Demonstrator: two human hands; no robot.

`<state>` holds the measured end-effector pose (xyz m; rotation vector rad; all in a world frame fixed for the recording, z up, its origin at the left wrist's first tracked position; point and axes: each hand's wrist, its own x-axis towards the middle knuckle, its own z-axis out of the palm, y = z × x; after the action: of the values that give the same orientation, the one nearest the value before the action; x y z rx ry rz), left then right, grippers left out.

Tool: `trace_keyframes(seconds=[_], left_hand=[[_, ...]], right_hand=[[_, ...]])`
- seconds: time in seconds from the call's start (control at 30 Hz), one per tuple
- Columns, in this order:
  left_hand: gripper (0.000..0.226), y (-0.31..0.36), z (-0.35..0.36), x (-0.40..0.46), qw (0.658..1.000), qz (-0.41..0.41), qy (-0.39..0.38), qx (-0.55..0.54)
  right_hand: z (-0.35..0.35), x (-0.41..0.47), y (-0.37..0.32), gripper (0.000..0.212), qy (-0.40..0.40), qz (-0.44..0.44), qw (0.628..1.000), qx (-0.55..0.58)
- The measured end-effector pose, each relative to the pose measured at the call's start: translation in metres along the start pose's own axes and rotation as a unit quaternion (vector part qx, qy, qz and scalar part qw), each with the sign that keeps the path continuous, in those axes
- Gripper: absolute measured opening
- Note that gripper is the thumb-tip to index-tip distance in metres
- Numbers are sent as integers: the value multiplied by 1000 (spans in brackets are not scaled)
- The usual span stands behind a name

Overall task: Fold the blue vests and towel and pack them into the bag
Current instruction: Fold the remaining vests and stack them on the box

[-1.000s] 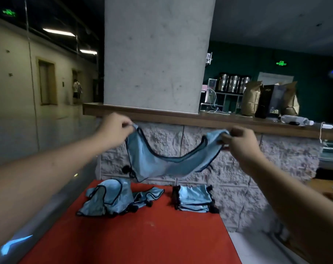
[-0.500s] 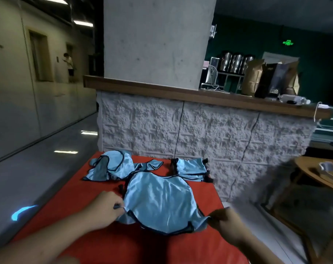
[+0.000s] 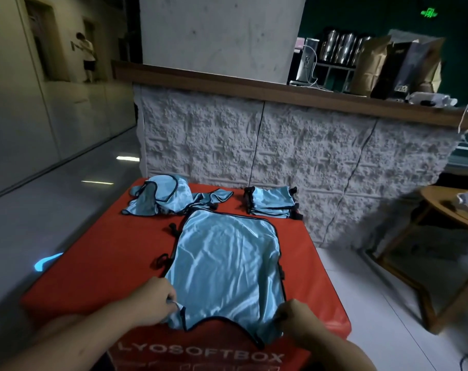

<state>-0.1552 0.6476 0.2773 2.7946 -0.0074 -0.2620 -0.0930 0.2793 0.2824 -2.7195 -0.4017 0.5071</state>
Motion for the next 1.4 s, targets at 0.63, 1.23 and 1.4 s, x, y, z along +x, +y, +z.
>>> trace_keyframes(seconds=[0.63,1.23,1.4], left_hand=[[37,-9,39,144,981,15,148,-127],[31,-39,93,169,973,11,166,-162],[18,-31,75,174,974,-3,157,-166]], right_hand=[[-1,133,5,35,172,93,971,135],[0,155,27,39,223,116,968,23],[6,174,15,35,232,52,971,8]])
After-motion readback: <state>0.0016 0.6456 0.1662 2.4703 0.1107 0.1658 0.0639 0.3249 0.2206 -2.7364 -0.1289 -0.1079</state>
